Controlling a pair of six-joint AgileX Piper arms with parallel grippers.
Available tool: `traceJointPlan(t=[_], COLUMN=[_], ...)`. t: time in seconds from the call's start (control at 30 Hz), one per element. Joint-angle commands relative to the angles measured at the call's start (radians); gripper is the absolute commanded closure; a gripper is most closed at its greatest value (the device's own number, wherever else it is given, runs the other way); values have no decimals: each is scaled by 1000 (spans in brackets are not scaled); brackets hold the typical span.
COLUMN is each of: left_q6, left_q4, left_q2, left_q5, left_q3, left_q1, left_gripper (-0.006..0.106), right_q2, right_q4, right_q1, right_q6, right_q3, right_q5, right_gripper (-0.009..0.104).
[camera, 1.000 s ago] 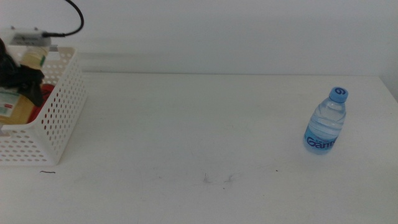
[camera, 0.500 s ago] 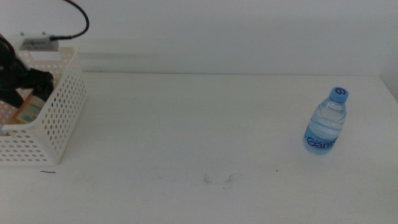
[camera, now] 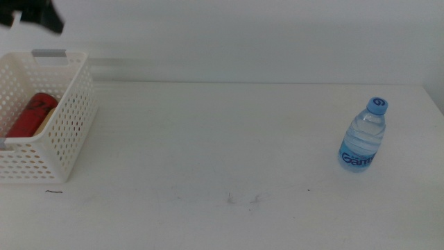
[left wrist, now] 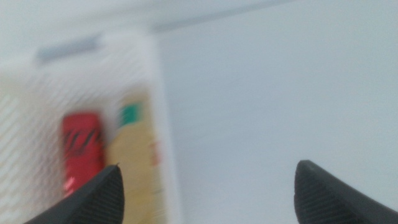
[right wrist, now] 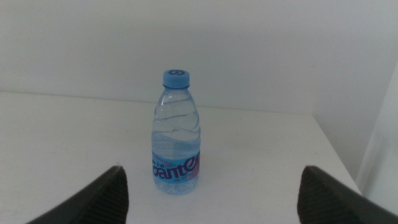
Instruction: Use arms to grab the bottles and put them into the dustbin to the left of the table.
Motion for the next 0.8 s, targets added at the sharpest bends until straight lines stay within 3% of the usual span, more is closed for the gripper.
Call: traceJointPlan(t=[0.0,0.13,0.4,0.77], left_q6=[31,40,28,22], left_q4=[-83,-188,-200,-181], left_q2=[-96,-234,-393,-395], left_q5=[7,7,7,7], left_q3=[29,86,149,165], left_q1=[-49,-143,-445,-490], left_gripper=[7,7,7,7], right_q2=[-5,-5,-5,-5], right_q4=[0,0,0,0], right_q1=[-8,-8,-8,-8], right_q6=[-2,-2,-2,-2], right_q3=[4,4,4,4], right_q5=[-10,-10,-10,-10], right_gripper=[6,6,6,6])
